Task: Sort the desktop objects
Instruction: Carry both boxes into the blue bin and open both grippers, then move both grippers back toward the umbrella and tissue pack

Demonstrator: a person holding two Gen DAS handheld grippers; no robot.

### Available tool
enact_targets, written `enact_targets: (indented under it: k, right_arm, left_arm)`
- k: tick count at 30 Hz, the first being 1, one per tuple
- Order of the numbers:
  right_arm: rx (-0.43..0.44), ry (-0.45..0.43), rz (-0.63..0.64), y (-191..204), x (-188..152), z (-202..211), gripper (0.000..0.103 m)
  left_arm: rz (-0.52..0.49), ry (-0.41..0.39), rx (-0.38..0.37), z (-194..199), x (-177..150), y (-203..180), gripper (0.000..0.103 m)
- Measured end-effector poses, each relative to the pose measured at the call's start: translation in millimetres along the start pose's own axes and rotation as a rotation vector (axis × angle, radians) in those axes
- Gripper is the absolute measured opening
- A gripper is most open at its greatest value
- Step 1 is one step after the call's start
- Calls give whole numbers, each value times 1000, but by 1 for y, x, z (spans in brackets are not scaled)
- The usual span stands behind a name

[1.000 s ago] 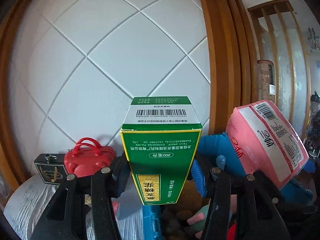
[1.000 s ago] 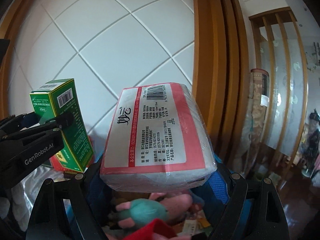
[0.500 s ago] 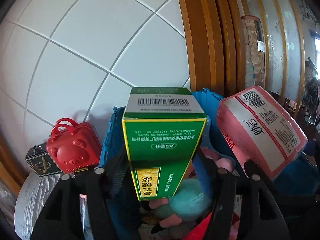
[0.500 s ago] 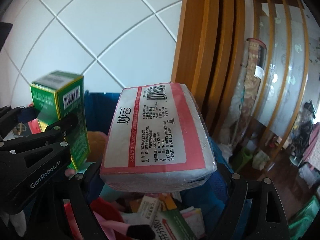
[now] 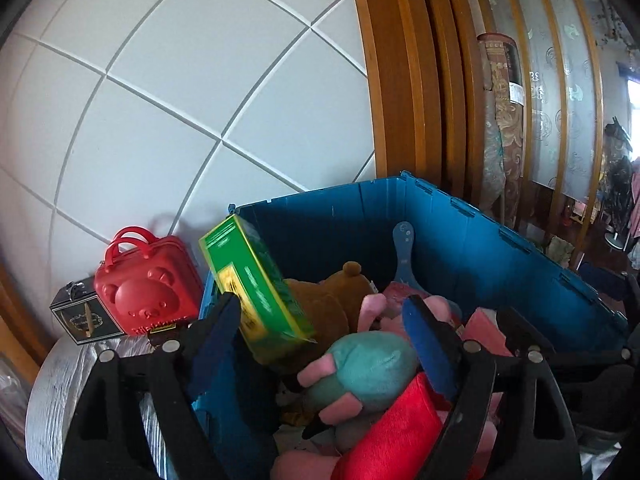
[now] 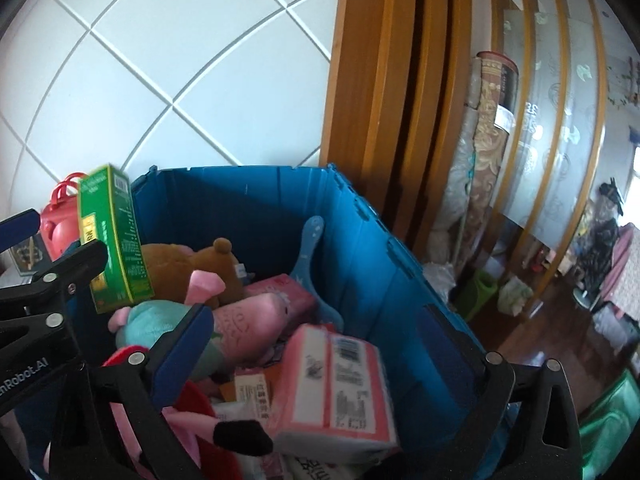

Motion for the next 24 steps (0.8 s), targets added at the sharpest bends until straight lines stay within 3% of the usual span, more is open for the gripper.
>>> enact_targets:
  k: [4,6,8,17,24]
  right_arm:
    - [10,-34,-31,-4,-9,21,103]
    - [15,-51,-41,-4,-15,32,103]
    - [20,-73,-45,-2,-19,43,103]
    - [25,-263,-64,31,-9,100,103]
    - [95,-354,-31,95,20,122,103]
  left_arm:
    - [9,-36,-8,22,-3,6,85]
    - [19,-65,-10,35,-5,12,97]
    - [30,-102,-9,50,-7,20,101]
    - [99,-182,35,92,-20,77,101]
    - [167,-194,118,106,-29,156,101]
Point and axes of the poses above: each gripper's, at about its wrist camera, not at the fingertips, and z roughly against the way its jaws point, y to its left, x to its top, the point moved 8 cm from there along -z, roughly the way its jaws point, and after that the axes turned 12 degrees about z, right-handed, at the moved point
